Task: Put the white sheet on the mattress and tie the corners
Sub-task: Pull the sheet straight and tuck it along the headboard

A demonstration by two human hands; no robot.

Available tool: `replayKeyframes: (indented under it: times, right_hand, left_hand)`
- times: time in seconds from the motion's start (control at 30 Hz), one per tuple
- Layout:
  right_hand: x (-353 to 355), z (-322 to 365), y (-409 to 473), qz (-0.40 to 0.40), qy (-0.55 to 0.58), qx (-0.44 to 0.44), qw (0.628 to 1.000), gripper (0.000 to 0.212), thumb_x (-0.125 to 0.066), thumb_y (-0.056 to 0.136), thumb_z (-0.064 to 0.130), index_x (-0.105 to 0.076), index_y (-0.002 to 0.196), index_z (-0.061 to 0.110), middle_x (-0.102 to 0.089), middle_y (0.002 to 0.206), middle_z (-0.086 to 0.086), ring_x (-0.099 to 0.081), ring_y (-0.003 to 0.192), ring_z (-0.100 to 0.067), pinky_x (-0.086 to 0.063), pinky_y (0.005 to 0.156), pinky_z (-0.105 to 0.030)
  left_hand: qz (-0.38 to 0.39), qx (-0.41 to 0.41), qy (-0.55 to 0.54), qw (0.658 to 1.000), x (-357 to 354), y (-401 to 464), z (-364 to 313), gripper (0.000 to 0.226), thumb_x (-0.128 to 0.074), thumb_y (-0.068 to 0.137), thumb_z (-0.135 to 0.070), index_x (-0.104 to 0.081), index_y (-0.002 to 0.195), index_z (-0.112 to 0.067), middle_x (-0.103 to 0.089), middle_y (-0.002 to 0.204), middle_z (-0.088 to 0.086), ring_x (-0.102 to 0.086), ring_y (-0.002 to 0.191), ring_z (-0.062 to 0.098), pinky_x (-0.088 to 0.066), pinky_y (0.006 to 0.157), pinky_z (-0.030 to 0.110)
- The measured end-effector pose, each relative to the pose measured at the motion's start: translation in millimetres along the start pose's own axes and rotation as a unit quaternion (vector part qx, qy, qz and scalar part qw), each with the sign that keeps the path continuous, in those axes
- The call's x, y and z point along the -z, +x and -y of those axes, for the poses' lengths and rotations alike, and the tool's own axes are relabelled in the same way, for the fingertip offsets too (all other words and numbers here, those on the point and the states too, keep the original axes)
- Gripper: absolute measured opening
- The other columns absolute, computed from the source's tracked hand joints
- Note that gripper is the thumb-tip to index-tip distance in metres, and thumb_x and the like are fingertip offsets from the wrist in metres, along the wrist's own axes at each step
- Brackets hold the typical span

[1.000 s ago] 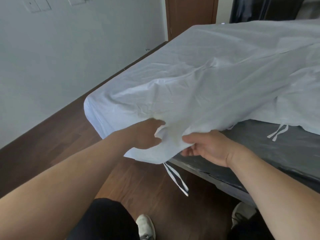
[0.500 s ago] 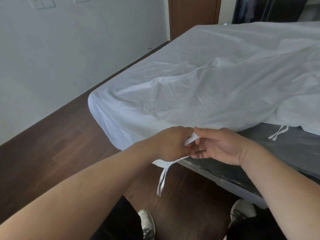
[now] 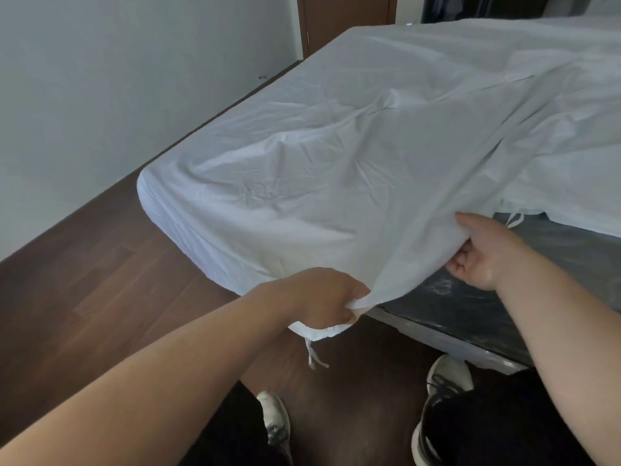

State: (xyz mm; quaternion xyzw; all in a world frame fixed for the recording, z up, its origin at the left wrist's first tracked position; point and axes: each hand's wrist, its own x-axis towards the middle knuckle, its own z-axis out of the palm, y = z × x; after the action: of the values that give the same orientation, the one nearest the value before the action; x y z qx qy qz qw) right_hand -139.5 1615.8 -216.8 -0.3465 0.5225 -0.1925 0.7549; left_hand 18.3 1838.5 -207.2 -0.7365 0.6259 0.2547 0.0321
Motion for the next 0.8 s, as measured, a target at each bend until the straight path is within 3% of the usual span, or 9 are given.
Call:
replayKeyframes:
  times: [0.07, 0.13, 0.23, 0.33, 0.37, 0.43, 0.53, 0.73, 0.8]
  right_hand:
    - [3, -1, 6, -0.011, 0.025, 0.021, 0.999, 0.026, -0.064, 0.099, 0.03, -0.061, 0.124, 0.02, -0.072, 0.11, -0.001, -0.068, 0.092, -0.017, -0.054, 0.067, -0.033]
    - [5, 0, 10, -0.002, 0.051, 0.047, 0.998, 0.027, -0.064, 0.098, 0.024, -0.065, 0.124, 0.016, -0.074, 0.11, -0.004, -0.071, 0.096, -0.021, -0.058, 0.071, -0.035]
    - [9, 8, 9, -0.059, 0.029, 0.154, 0.986, 0.027, -0.065, 0.09, 0.026, -0.068, 0.11, 0.008, -0.07, 0.104, -0.004, -0.067, 0.094, -0.022, -0.056, 0.086, -0.041]
    - [10, 11, -5, -0.065, -0.056, 0.266, 0.96, 0.025, -0.064, 0.078, 0.034, -0.062, 0.093, 0.014, -0.066, 0.095, -0.003, -0.063, 0.088, -0.02, -0.049, 0.079, -0.036]
    - [13, 8, -10, -0.04, -0.12, 0.249, 0.96, 0.027, -0.065, 0.079, 0.035, -0.064, 0.094, 0.013, -0.07, 0.097, -0.003, -0.066, 0.09, -0.02, -0.053, 0.079, -0.035]
    - [22, -3, -21, 0.05, -0.317, 0.114, 0.94, 0.025, -0.068, 0.092, 0.035, -0.067, 0.103, 0.012, -0.075, 0.099, -0.007, -0.072, 0.086, -0.022, -0.061, 0.073, -0.036]
    - [36, -11, -36, 0.13, -0.53, -0.029, 0.837, 0.036, -0.061, 0.102, 0.037, -0.066, 0.105, 0.001, -0.078, 0.089, -0.014, -0.073, 0.067, -0.018, -0.059, 0.059, -0.029]
    - [53, -5, -52, 0.227, -0.563, -0.037, 0.794, 0.036, -0.058, 0.102, 0.036, -0.07, 0.102, 0.002, -0.078, 0.094, -0.014, -0.071, 0.074, -0.018, -0.056, 0.065, -0.027]
    - [57, -4, -58, 0.221, -0.535, -0.011, 0.815, 0.034, -0.058, 0.103, 0.035, -0.07, 0.104, 0.003, -0.078, 0.092, -0.013, -0.07, 0.073, -0.018, -0.055, 0.063, -0.026]
  left_hand:
    - [0.073, 0.02, 0.015, 0.997, -2, 1, -5, 0.007, -0.064, 0.098, -0.023, -0.063, 0.104, -0.027, -0.062, 0.087, -0.014, -0.062, 0.092, 0.018, -0.044, 0.078, 0.031]
    - [0.121, 0.055, 0.016, 0.991, 3, 2, -11, 0.037, -0.063, 0.099, -0.032, -0.059, 0.136, -0.028, -0.07, 0.093, -0.014, -0.065, 0.107, 0.015, -0.044, 0.091, 0.031]
    - [-0.002, 0.08, 0.019, 0.997, 18, 11, -19, 0.041, -0.057, 0.099, -0.042, -0.06, 0.138, -0.031, -0.07, 0.122, -0.01, -0.058, 0.123, 0.014, -0.045, 0.105, 0.037]
    - [-0.112, 0.088, -0.031, 0.989, 37, 18, -27, 0.035, -0.056, 0.099, -0.042, -0.064, 0.132, -0.033, -0.069, 0.123, -0.015, -0.058, 0.12, 0.012, -0.047, 0.105, 0.037]
    - [-0.125, 0.087, -0.041, 0.987, 43, 20, -32, 0.033, -0.056, 0.1, -0.042, -0.065, 0.13, -0.033, -0.069, 0.121, -0.016, -0.058, 0.119, 0.011, -0.046, 0.103, 0.035]
    - [-0.138, 0.087, -0.053, 0.985, 50, 24, -42, 0.031, -0.056, 0.101, -0.042, -0.065, 0.128, -0.033, -0.069, 0.12, -0.015, -0.057, 0.117, 0.01, -0.046, 0.101, 0.031]
    - [-0.139, 0.083, -0.053, 0.985, 54, 34, -58, 0.029, -0.056, 0.1, -0.042, -0.066, 0.126, -0.033, -0.068, 0.114, -0.016, -0.058, 0.117, 0.01, -0.046, 0.101, 0.031]
    - [-0.137, 0.05, -0.048, 0.988, 49, 53, -85, 0.031, -0.055, 0.101, -0.042, -0.065, 0.128, -0.031, -0.066, 0.114, -0.015, -0.058, 0.117, 0.012, -0.046, 0.1, 0.031]
    - [-0.138, 0.038, -0.049, 0.989, 51, 61, -93, 0.031, -0.055, 0.101, -0.04, -0.065, 0.128, -0.029, -0.067, 0.119, -0.013, -0.059, 0.117, 0.013, -0.047, 0.1, 0.033]
